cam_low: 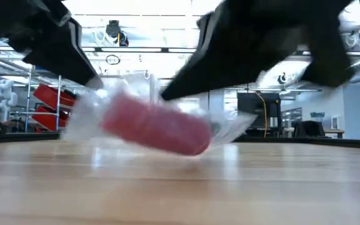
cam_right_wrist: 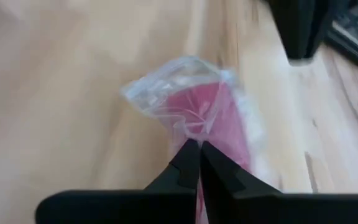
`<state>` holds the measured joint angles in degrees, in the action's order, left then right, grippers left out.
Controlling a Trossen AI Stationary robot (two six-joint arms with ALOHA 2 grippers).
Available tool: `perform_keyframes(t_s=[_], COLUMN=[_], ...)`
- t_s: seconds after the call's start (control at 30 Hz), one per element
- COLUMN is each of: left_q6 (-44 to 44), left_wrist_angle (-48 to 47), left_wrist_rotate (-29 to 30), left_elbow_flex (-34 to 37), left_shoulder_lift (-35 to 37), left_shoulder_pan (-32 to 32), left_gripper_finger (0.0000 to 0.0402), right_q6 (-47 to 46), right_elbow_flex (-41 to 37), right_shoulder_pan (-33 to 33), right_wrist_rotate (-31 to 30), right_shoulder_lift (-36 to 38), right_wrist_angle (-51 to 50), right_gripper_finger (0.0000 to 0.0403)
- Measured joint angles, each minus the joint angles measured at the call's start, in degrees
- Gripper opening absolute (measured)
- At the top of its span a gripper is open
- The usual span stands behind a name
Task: Roll bandage
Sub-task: Close the transparent zip bag
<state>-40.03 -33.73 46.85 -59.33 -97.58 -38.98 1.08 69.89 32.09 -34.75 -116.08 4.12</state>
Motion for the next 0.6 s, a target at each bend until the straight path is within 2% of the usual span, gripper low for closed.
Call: perform_keyframes(t_s=[0.17, 0.23, 0.37, 0.47, 0.6], left_q6=[-2.58, -3.55, -7.99, -15.95, -24.42], left_wrist_angle=[-6.73, -8.18, -14.15, -16.35, -8.59], left_wrist_rotate=[1.57, 2.81, 7.2, 13.53, 26.88], left_elbow_flex=[0.0, 0.0, 0.89, 3.87, 11.16], left_shoulder_lift=[3.98, 5.89, 9.03, 11.09, 12.91], left_shoulder_pan=[-2.34, -3.66, -5.92, -7.73, -12.63], left_gripper_finger=[0.004, 0.004, 0.004, 0.004, 0.0041], right_q6=[-4.42, -6.32, -7.24, -7.35, -5.77], right_elbow_flex=[-0.07, -0.1, -2.51, -4.73, -11.7], right_shoulder_pan=[0.74, 0.93, 0.94, 0.94, 1.03], right_wrist_rotate=[6.6, 6.8, 6.46, 6.62, 6.61], right_shoulder_lift=[5.91, 8.74, 13.5, 18.44, 25.96], right_wrist_angle=[-8.22, -11.89, -12.0, -9.78, -1.55], right_gripper_finger=[0.0, 0.0, 0.0, 0.0, 0.0])
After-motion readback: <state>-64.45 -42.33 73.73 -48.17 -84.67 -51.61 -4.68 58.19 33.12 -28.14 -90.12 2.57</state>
